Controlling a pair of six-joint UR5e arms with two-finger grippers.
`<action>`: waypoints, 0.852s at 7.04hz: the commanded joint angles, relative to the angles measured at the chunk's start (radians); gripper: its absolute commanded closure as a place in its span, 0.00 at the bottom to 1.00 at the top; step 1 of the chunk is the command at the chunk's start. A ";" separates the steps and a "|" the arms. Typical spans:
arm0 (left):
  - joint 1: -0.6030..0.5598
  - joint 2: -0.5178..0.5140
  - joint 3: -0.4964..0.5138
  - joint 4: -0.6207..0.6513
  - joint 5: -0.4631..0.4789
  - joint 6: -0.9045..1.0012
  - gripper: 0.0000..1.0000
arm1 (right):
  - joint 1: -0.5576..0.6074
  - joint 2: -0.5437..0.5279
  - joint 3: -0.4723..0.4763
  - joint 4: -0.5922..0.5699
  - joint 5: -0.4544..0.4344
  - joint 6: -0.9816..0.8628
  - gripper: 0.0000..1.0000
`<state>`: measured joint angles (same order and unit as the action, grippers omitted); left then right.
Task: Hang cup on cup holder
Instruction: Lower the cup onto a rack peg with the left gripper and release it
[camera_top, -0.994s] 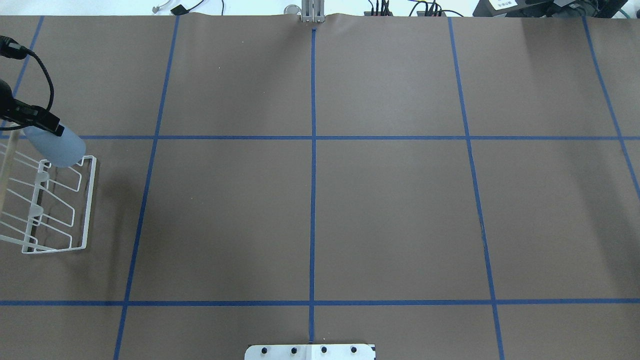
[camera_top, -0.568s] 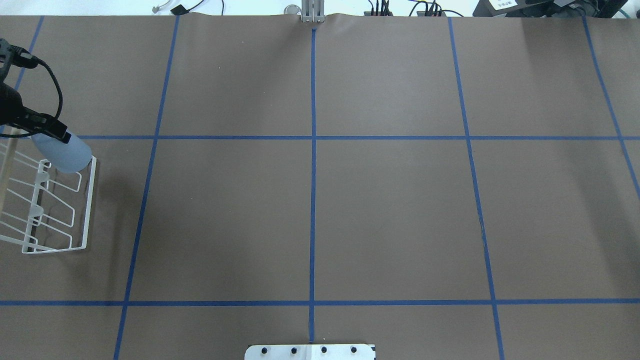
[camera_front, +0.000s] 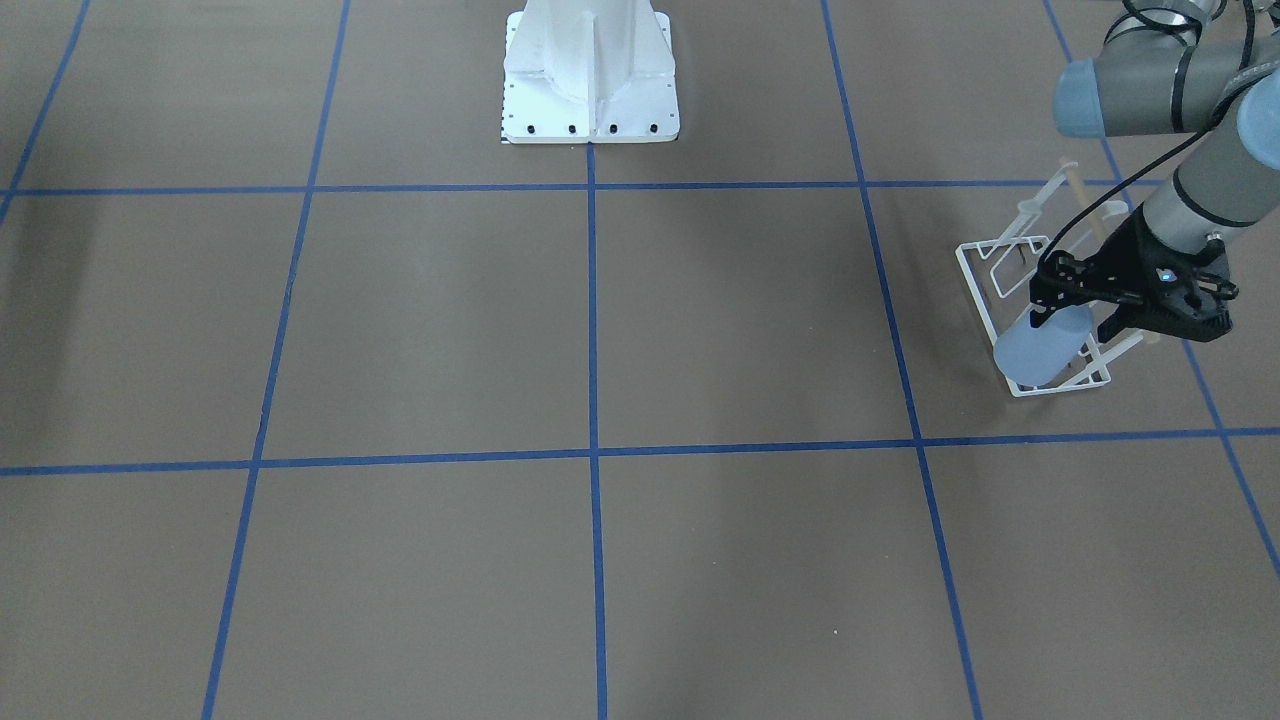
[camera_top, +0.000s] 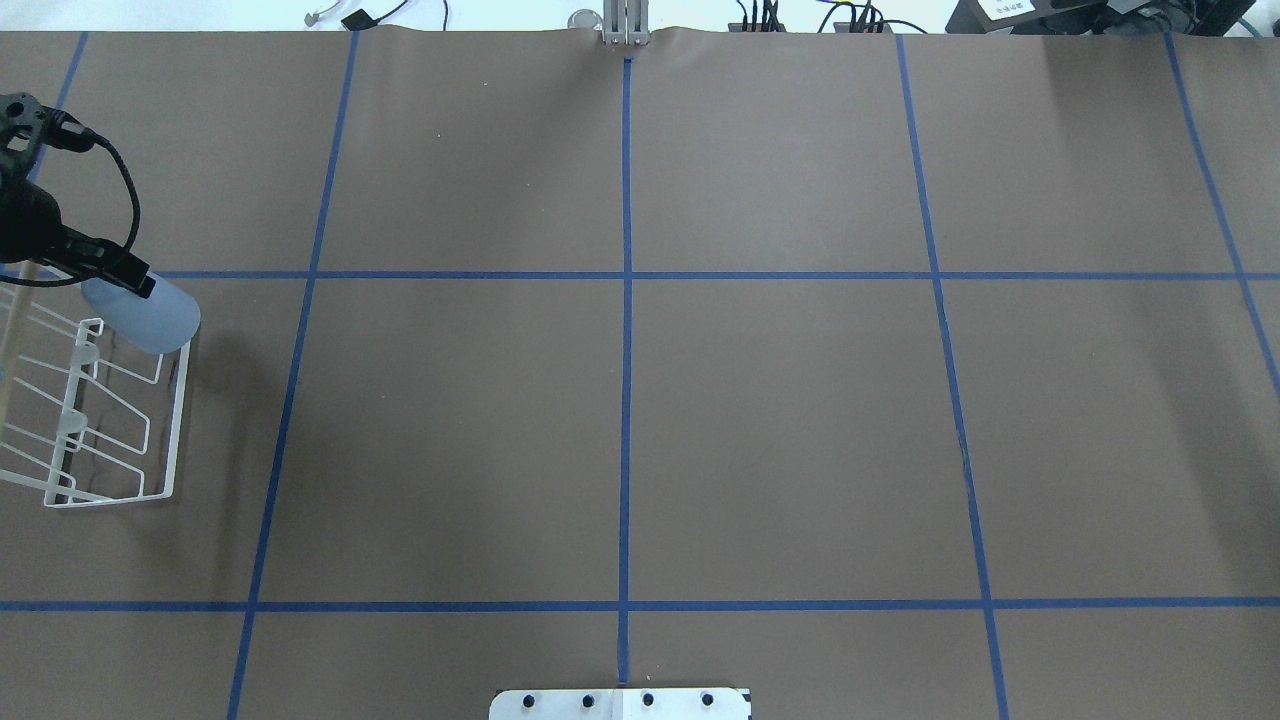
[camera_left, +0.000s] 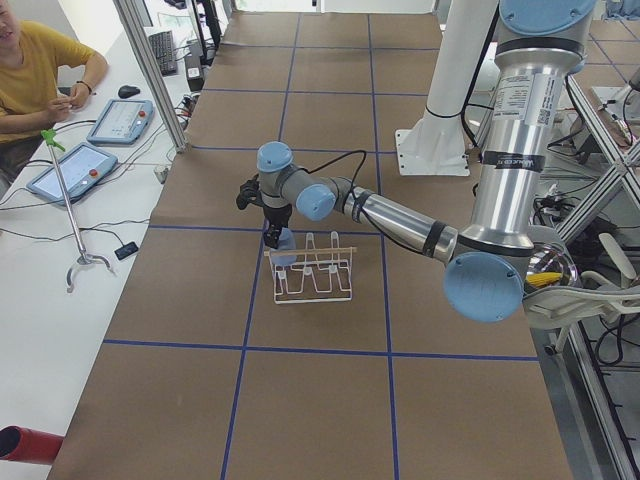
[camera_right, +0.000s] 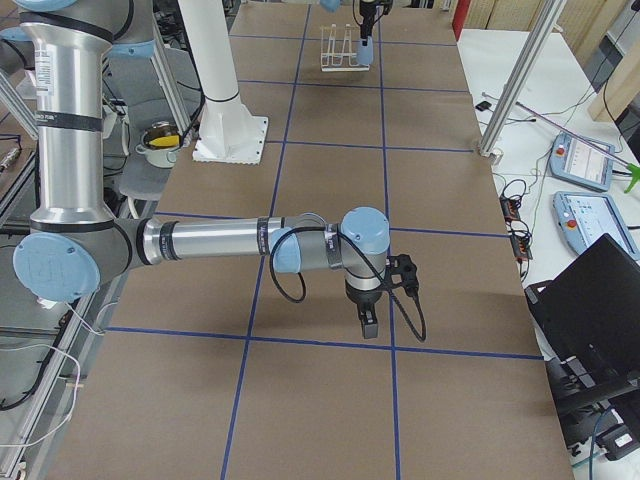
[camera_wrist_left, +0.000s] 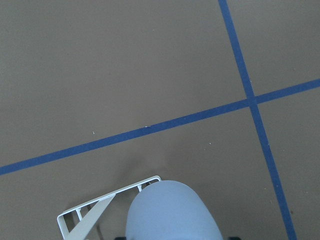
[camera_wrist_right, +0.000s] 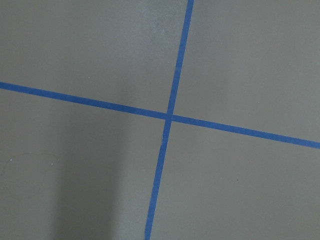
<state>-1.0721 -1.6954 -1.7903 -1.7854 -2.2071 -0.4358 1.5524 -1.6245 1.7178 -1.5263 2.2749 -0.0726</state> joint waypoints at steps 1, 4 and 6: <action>-0.002 -0.013 -0.007 -0.019 0.010 0.008 0.02 | 0.000 0.000 -0.001 0.000 0.000 0.000 0.00; -0.125 -0.041 -0.020 0.077 -0.002 0.123 0.01 | 0.000 -0.008 -0.006 0.000 -0.018 -0.010 0.00; -0.289 -0.064 -0.012 0.246 -0.002 0.389 0.01 | 0.002 -0.018 -0.003 0.000 -0.104 -0.009 0.00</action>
<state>-1.2685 -1.7508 -1.8071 -1.6264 -2.2081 -0.1959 1.5532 -1.6353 1.7136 -1.5270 2.2164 -0.0819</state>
